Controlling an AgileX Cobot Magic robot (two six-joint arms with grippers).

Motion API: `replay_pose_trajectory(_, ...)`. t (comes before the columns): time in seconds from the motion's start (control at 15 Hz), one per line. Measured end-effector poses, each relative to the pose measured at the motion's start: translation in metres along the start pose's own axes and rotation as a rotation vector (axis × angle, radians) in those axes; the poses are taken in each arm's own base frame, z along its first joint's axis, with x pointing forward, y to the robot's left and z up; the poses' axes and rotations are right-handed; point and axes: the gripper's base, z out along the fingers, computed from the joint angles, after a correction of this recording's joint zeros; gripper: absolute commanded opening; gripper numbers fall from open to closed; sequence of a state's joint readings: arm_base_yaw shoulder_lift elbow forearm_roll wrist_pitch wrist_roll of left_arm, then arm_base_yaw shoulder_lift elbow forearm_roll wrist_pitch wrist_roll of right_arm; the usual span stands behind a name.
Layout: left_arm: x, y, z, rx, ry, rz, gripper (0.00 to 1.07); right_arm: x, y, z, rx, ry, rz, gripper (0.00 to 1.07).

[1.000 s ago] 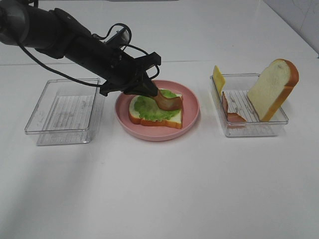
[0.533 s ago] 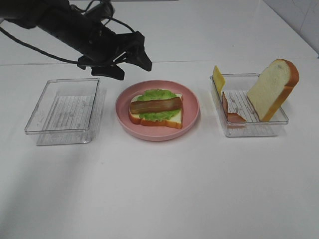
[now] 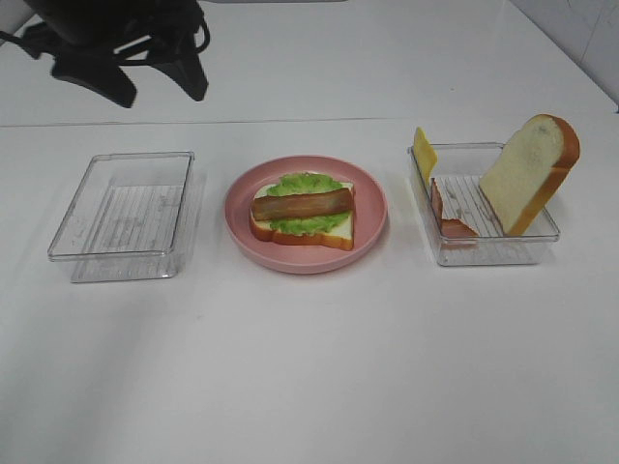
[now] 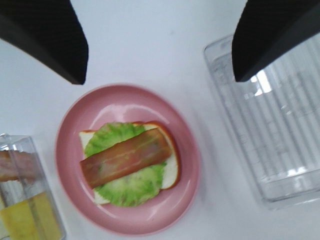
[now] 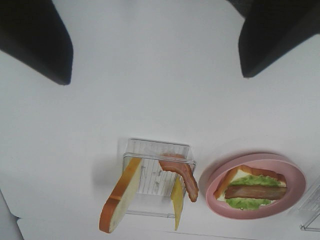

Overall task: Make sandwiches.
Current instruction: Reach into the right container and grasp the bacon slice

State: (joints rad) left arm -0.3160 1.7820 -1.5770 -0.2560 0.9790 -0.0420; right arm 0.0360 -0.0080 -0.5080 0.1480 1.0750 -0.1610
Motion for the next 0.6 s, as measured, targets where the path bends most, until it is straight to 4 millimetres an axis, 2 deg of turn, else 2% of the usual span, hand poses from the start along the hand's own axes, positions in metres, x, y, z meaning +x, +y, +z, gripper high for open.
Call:
replay_pose_trajectory(0.13,0.016,0.005,-0.032,-0.098,0.038,0.001,0.76,0.000,0.000,0.000,0.000,0.000,0.000,0.85)
replay_pose_trajectory(0.33,0.050,0.011,-0.076,-0.200,0.040,0.016,0.76,0.000,0.000,0.000,0.000,0.000,0.000,0.85)
replay_pose_trajectory(0.47,0.081,0.014,-0.102,-0.227,0.014,0.033,0.76,0.000,0.000,0.000,0.000,0.000,0.000,0.85)
replay_pose_trajectory(0.6,0.114,0.017,-0.118,-0.233,0.005,0.037,0.76,0.000,0.000,0.000,0.000,0.000,0.000,0.85)
